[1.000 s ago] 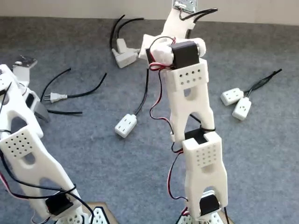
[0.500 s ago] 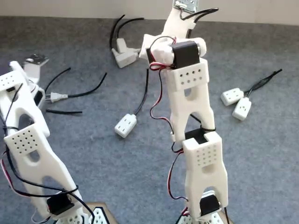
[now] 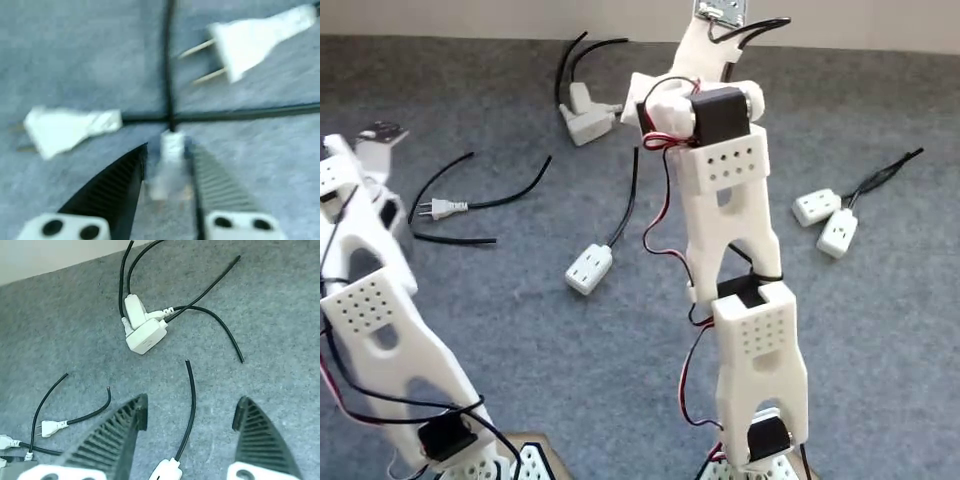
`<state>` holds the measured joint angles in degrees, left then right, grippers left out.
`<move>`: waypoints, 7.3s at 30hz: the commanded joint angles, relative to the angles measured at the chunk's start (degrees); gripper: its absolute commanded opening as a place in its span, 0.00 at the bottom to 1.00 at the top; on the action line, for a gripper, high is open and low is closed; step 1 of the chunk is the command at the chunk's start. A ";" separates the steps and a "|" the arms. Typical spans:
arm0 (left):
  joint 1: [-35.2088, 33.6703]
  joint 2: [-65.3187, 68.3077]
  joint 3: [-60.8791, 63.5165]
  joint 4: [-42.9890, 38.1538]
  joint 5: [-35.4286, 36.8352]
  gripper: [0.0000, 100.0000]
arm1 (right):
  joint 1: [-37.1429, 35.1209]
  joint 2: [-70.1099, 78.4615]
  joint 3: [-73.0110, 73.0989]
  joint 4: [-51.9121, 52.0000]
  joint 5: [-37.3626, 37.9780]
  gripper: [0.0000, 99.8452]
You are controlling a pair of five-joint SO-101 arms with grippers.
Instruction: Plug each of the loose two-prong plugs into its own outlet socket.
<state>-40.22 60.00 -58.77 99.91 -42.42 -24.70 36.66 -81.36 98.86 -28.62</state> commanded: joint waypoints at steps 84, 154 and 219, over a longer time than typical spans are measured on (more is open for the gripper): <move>43.82 -164.88 133.23 -85.01 94.42 0.01 | 1.63 -60.88 69.67 2.07 26.20 0.10; 62.73 -164.44 151.34 -98.11 127.38 0.01 | -15.34 -51.03 60.35 -19.47 26.64 0.01; 46.55 -108.62 96.92 -40.35 58.90 0.01 | 37.76 -97.01 136.04 -28.18 35.25 0.01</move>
<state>6.29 -51.91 54.11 45.41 26.86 11.69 -59.52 52.44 73.98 6.29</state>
